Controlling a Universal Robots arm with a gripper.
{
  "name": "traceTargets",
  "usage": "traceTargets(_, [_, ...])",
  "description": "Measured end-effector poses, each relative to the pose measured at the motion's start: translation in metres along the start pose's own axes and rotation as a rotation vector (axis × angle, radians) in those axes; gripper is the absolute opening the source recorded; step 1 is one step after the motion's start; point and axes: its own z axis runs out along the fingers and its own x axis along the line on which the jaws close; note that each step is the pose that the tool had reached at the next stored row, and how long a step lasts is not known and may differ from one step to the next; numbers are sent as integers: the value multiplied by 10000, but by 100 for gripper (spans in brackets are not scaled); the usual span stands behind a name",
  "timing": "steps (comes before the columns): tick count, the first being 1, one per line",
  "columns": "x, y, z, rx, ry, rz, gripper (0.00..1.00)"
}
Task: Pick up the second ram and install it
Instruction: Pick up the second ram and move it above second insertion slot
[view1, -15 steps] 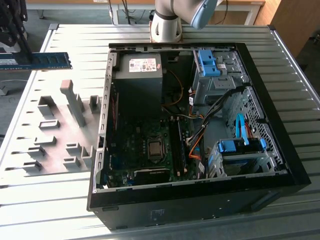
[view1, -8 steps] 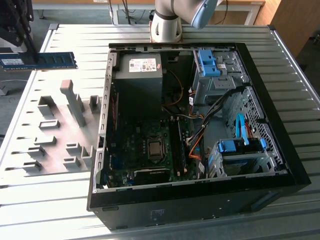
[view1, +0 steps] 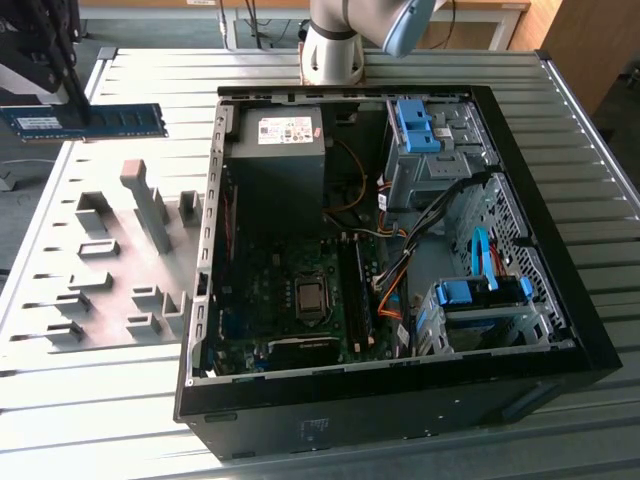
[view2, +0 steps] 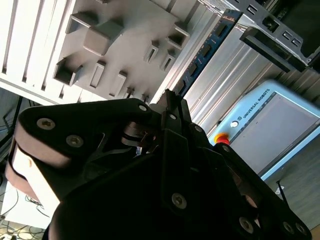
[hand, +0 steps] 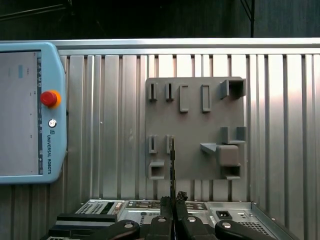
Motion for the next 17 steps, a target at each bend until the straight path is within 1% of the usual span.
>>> traceTargets(6, [-1,-97,-2,0,0,0,14])
traceTargets(10, [-2,-182,-4,0,0,0,14])
traceTargets(17, [-3,-384,-8,1,-1,-1,14])
